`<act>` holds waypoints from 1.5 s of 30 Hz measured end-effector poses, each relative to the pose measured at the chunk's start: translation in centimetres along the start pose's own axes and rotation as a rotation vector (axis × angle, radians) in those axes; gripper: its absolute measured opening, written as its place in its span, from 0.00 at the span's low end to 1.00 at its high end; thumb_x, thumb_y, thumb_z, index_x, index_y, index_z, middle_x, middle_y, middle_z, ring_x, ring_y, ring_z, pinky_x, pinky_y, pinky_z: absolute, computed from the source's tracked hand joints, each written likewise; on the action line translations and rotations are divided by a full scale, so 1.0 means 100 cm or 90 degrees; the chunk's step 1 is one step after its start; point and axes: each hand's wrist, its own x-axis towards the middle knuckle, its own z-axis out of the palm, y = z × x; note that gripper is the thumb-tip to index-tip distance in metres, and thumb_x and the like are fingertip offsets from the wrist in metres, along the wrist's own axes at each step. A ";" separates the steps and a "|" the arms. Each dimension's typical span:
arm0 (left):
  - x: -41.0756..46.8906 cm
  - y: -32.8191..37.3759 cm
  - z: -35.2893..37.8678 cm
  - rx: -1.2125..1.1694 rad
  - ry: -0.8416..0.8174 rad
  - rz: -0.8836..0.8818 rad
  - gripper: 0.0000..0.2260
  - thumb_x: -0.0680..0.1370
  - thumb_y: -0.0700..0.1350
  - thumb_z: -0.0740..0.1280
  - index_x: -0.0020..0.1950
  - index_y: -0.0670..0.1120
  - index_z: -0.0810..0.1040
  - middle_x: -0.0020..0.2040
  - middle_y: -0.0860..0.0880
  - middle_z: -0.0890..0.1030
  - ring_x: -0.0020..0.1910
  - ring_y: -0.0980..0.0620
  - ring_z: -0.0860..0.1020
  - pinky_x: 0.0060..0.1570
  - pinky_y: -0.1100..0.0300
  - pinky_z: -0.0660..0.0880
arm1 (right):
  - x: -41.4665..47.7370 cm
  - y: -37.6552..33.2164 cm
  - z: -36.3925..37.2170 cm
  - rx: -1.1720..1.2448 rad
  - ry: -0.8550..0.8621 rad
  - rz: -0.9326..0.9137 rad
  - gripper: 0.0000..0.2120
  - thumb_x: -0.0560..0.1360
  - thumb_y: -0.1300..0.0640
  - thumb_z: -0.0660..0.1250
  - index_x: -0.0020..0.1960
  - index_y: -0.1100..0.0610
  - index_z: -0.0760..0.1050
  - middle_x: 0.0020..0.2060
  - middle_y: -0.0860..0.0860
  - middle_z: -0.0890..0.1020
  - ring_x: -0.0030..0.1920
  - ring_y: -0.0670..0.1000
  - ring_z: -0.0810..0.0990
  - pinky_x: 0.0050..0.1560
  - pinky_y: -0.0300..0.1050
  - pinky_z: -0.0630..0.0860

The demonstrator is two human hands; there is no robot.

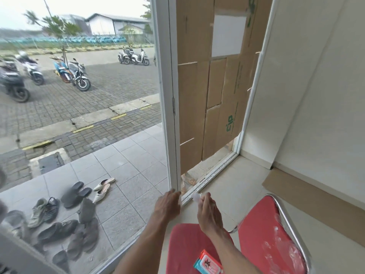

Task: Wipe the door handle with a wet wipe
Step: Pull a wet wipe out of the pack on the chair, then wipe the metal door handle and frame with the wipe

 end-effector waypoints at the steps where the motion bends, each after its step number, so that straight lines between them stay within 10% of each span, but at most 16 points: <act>1: -0.001 0.001 -0.012 0.005 0.013 0.001 0.21 0.79 0.41 0.63 0.73 0.47 0.69 0.69 0.46 0.72 0.66 0.45 0.75 0.60 0.50 0.75 | 0.003 -0.011 -0.007 0.006 0.012 -0.004 0.11 0.85 0.55 0.49 0.59 0.59 0.66 0.53 0.57 0.80 0.52 0.55 0.79 0.41 0.41 0.68; 25: -0.156 -0.017 -0.282 0.048 0.316 -0.013 0.24 0.78 0.44 0.66 0.74 0.47 0.69 0.70 0.46 0.72 0.68 0.44 0.73 0.61 0.50 0.75 | -0.026 -0.269 -0.172 0.093 0.204 -0.231 0.08 0.84 0.54 0.52 0.54 0.58 0.65 0.53 0.59 0.81 0.51 0.59 0.80 0.43 0.44 0.68; 45: -0.333 -0.186 -0.390 -0.134 0.493 -0.221 0.11 0.80 0.45 0.64 0.59 0.45 0.82 0.59 0.43 0.83 0.58 0.44 0.80 0.60 0.49 0.77 | -0.106 -0.533 -0.095 0.260 0.067 -0.515 0.08 0.82 0.52 0.61 0.54 0.57 0.70 0.45 0.58 0.84 0.46 0.62 0.82 0.43 0.50 0.75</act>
